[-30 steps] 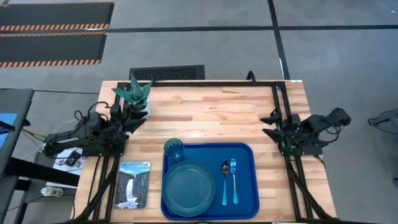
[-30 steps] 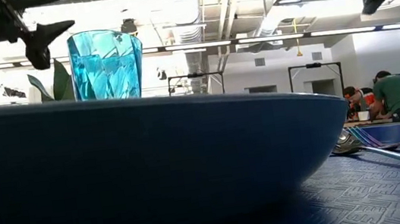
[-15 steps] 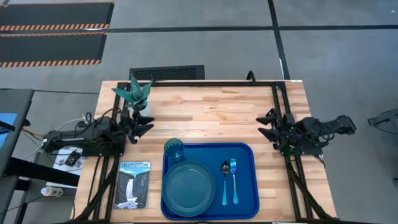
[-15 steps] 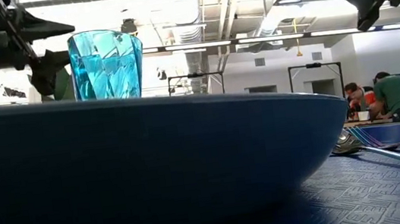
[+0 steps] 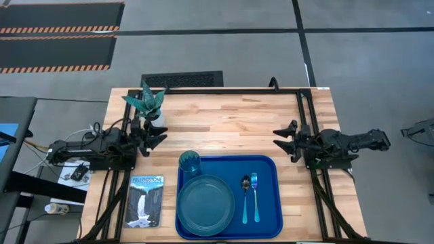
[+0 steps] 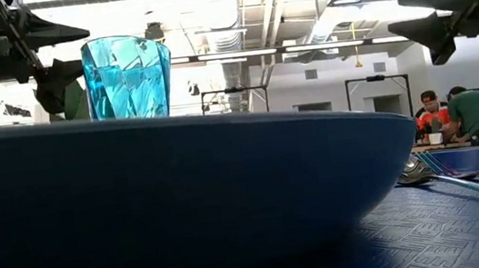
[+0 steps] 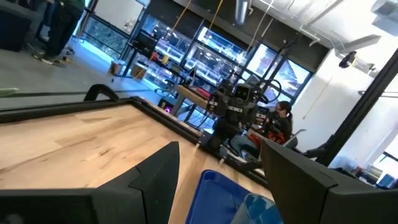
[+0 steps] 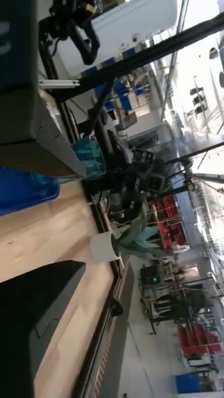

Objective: Pick and place plate/cup/fork/spoon on tray
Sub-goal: Return to Home Position

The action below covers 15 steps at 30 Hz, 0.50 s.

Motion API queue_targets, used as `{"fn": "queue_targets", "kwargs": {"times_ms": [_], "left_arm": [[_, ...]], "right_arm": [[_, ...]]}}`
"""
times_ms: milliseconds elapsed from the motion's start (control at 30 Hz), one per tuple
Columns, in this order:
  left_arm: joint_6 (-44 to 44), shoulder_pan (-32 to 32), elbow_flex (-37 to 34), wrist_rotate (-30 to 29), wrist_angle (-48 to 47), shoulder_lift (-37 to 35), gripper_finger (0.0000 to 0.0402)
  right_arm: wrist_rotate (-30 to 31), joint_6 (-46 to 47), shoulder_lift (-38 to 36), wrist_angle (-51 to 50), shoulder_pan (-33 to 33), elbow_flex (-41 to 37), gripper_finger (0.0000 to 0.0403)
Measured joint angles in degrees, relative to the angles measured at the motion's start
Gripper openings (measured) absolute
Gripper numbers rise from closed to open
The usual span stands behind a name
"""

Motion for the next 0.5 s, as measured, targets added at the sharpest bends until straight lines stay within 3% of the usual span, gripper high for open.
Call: {"fn": "queue_targets", "kwargs": {"times_ms": [500], "left_arm": [[-2.5,0.0,0.0,-1.1,-6.2,0.1,0.0215]], "right_arm": [[0.1,-0.2,0.0,-4.0,0.1,0.0,0.0254]]}}
